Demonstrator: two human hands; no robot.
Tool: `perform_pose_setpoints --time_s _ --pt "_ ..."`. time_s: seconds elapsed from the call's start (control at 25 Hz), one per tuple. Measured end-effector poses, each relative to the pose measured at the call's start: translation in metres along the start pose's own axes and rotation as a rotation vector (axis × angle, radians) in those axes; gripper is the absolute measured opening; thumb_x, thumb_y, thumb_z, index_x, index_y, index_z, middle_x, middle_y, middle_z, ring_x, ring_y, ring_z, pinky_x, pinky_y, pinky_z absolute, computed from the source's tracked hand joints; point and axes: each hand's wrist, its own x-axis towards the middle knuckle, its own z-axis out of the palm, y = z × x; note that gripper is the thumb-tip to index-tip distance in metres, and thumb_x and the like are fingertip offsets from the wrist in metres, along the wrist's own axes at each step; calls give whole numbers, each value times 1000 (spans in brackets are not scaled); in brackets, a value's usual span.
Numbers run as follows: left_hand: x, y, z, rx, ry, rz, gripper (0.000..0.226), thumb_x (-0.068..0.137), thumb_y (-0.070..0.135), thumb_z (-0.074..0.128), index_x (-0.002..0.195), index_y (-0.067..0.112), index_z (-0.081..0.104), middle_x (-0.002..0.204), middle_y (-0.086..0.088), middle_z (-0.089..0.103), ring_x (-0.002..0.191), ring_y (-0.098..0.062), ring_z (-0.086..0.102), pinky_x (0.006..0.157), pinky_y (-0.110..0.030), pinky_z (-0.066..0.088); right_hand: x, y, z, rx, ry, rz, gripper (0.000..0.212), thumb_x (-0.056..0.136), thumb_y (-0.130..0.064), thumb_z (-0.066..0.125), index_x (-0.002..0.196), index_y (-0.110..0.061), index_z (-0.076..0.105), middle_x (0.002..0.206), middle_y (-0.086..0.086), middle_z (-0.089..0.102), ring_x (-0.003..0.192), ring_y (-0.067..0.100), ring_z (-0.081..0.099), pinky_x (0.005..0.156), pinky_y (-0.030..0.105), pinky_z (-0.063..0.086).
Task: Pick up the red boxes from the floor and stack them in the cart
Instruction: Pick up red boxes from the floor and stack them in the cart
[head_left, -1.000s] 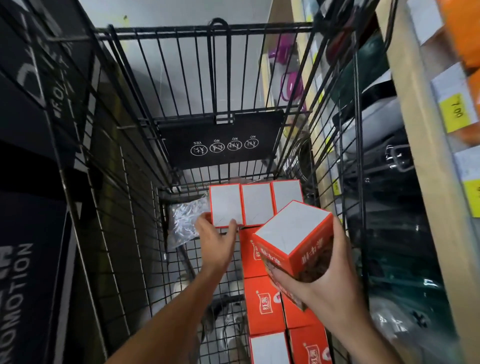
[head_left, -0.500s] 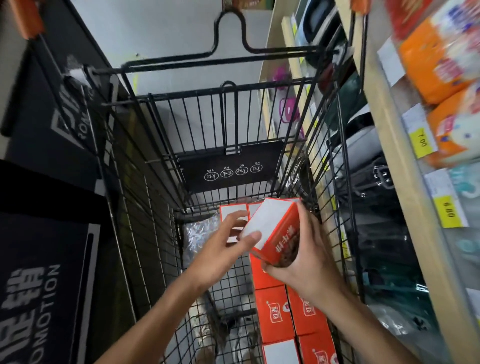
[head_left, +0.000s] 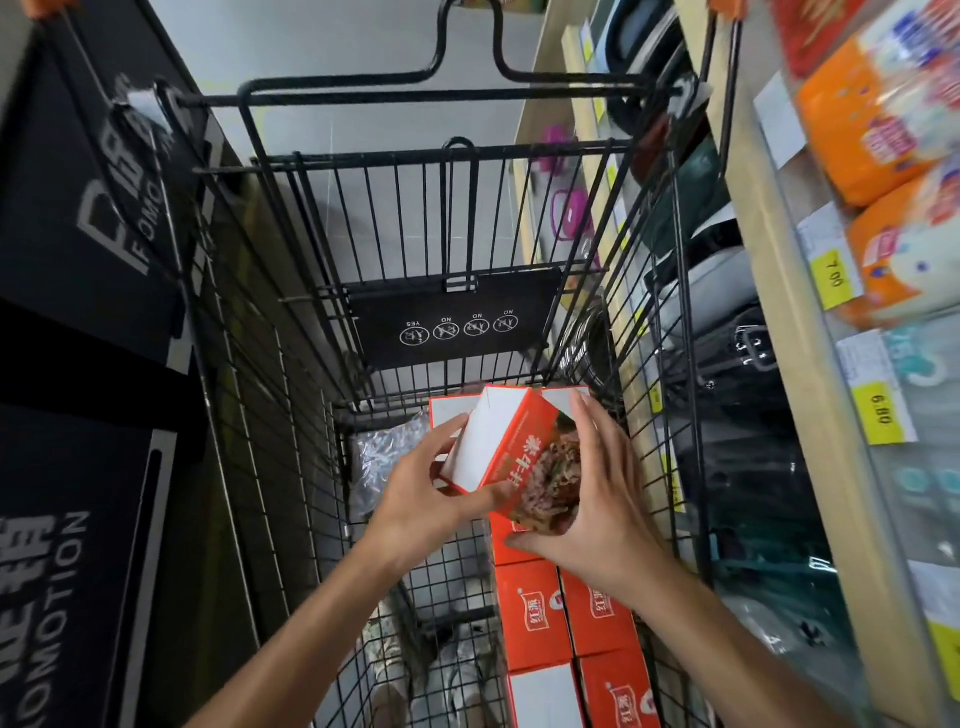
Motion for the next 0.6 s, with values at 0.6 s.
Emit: perform_pose_setpoints --time_s 0.6 --pt "-3 16 -35 -167 5 -81 49 80 57 70 126 43 61 120 10 70 113 -8 65 97 -33 48 19 3 -72 -142 -21 -131 87 69 -51 86 147 -38 48 159 -11 17 148 11 17 101 39 50"
